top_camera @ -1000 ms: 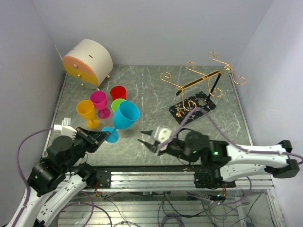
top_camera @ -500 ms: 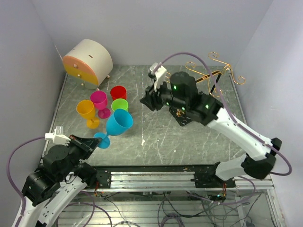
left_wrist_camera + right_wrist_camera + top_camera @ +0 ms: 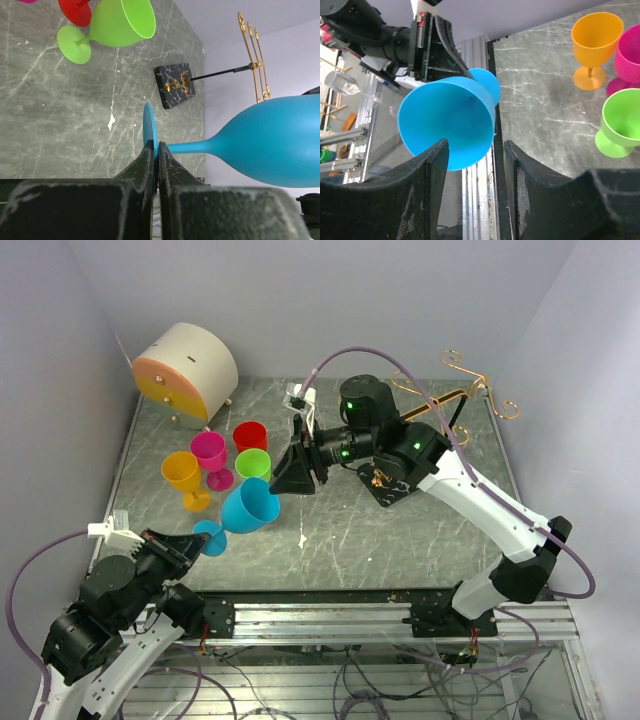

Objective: Take the wine glass off the wine glass rack

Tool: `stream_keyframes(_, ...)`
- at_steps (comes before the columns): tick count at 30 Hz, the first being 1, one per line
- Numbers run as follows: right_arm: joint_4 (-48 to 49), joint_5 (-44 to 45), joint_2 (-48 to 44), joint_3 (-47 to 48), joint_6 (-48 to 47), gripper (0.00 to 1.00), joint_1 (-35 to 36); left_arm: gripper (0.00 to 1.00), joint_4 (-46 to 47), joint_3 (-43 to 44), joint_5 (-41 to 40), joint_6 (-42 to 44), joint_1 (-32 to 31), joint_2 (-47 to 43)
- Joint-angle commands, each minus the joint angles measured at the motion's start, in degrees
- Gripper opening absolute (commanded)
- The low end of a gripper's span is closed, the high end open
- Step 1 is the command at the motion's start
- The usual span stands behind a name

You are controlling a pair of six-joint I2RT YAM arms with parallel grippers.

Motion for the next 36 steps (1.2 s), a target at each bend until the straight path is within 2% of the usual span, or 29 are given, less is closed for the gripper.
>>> stream_keyframes(1, 0.29, -4.14, 0.54, 0.04, 0.9, 0.47, 0.4, 0.07, 2.96, 1.55, -1.15, 2.3, 0.09, 0.89)
stream_keyframes(11, -0.44, 0.54, 6.16, 1.88, -0.53, 0.45, 3.23, 0.07, 3.04, 2.31, -1.4, 2.27, 0.09, 1.6)
stream_keyframes(12, -0.1, 0.22, 6.53, 1.93, -0.42, 0.42, 3.29, 0.07, 2.94, 2.41, -1.45, 2.35, 0.11, 1.72)
stream_keyframes(13, 0.22, -0.29, 6.82, 1.96, -0.34, 0.34, 3.42, 0.07, 2.92, 2.54, -1.52, 2.46, 0.14, 1.89)
stream_keyframes(15, 0.21, -0.71, 7.6, 2.47, -0.12, 0.07, 3.57, 0.08, 2.68, 3.11, -1.9, 2.89, 0.09, 2.38)
stream_keyframes(16, 0.05, 0.07, 7.92, 2.79, 0.19, 0.0, 3.6, 0.12, 2.2, 3.51, -2.65, 3.03, 0.16, 2.82)
stream_keyframes(19, -1.68, 4.65, 9.16, 3.88, 0.51, 0.0, 3.58, 0.34, -2.33, 7.29, -8.18, 3.91, 0.09, 5.93)
stream_keyframes(21, -3.46, 8.01, 10.53, 5.03, 0.65, 0.0, 3.52, 0.4, -6.39, 12.22, -14.72, 5.09, 0.1, 9.3)
stream_keyframes(24, -6.77, 13.76, 13.1, 7.64, 0.93, 0.0, 3.52, 0.43, -11.39, 20.38, -25.62, 7.86, 0.09, 15.01)
stream_keyframes(27, -9.05, 17.1, 15.6, 10.04, 0.68, 0.0, 3.65, 0.43, -11.06, 26.23, -30.66, 13.47, 0.14, 19.39)
stream_keyframes(31, -14.24, 23.93, 21.28, 16.72, -0.53, 0.0, 5.19, 0.44, -7.62, 30.56, -32.44, 21.52, -0.04, 25.35)
stream_keyframes(36, -20.82, 30.06, 31.62, 28.66, -1.72, 0.0, 7.53, 0.43, -6.84, 37.18, -29.94, 29.14, -0.33, 37.08)
